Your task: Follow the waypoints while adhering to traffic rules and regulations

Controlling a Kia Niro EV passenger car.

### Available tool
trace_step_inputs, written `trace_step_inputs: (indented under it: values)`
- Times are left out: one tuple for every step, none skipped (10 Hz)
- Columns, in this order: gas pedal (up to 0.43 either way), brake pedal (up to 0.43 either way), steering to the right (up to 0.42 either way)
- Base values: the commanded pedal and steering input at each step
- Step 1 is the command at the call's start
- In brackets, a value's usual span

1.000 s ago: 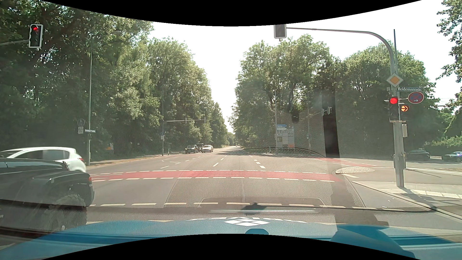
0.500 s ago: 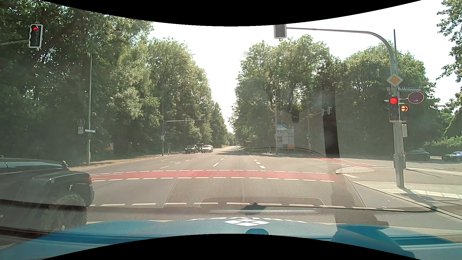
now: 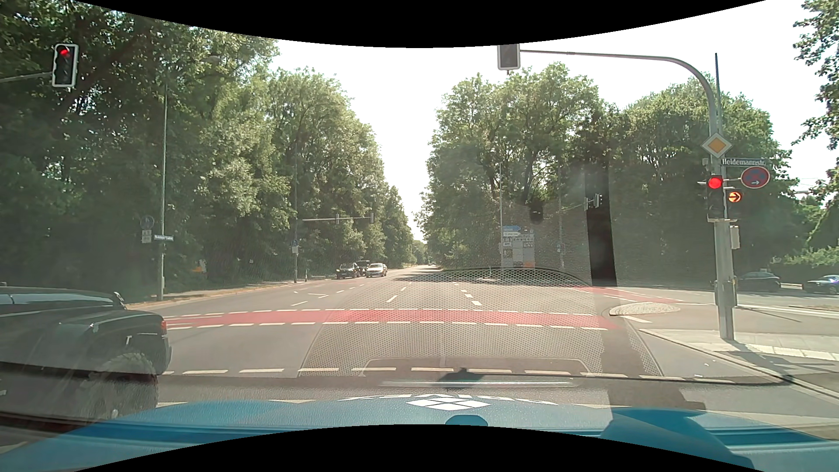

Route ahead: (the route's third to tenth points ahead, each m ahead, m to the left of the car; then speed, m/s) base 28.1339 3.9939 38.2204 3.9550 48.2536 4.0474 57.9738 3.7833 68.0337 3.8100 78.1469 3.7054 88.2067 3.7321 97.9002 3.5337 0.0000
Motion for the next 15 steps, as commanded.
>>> trace_step_inputs:
  values:
    - [0.0, 0.22, -0.005]
    - [0.0, 0.22, -0.005]
    - [0.0, 0.22, -0.005]
    - [0.0, 0.22, -0.005]
    - [0.0, 0.22, -0.005]
    - [0.0, 0.22, -0.005]
    - [0.0, 0.22, -0.005]
    - [0.0, 0.22, -0.005]
    - [0.0, 0.22, -0.005]
    - [0.0, 0.22, -0.005]
    - [0.0, 0.22, -0.005]
    - [0.0, 0.22, -0.005]
    - [0.0, 0.22, -0.005]
    - [0.0, 0.22, -0.005]
    - [0.0, 0.22, -0.005]
